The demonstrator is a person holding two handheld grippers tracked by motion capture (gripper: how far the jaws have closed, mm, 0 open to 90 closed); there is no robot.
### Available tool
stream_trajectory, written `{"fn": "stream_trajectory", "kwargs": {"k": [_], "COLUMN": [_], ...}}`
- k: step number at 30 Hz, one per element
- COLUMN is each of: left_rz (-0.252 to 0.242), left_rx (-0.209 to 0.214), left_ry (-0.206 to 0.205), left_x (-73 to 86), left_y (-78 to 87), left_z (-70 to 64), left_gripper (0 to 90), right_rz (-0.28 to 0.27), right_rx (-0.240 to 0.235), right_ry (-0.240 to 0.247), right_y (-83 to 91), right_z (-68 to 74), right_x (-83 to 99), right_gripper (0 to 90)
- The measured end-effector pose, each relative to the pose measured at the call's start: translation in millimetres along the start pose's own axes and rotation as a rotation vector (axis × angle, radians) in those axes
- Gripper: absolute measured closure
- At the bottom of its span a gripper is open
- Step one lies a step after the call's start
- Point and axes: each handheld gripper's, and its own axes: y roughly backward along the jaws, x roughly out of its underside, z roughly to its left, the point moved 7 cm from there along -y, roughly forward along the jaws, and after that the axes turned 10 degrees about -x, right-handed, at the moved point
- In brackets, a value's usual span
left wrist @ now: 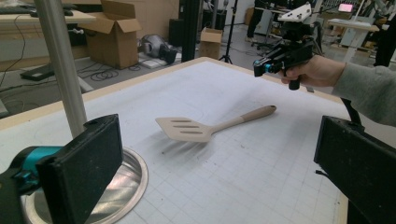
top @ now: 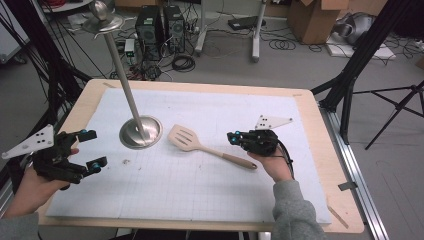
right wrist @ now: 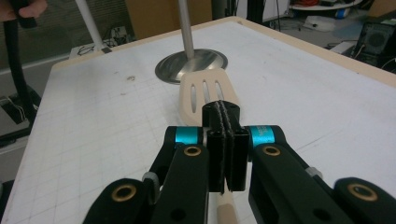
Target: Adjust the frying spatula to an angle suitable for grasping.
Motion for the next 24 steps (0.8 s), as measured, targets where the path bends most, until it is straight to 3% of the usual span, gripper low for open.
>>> {"fn": "stream_trajectory", "kwargs": {"k": [7, 24], "left_rz": [0.007, 0.016], "left_rx": [0.001, 0.006], "left_ry": [0.003, 0.011], "left_x": [2.6, 6.1], "left_y": [-0.3, -2.3], "left_z": [0.4, 0.8], "left_gripper": [1.8, 1.8], "right_rz": [0.004, 0.080], "right_rx": [0.007, 0.009], "right_ry": [-0.029, -0.016], "right_y": [-11.7, -34.0], "right_z": [-4.6, -12.6], "right_x": [1.1, 8.0], "right_gripper": [89.7, 89.7]}}
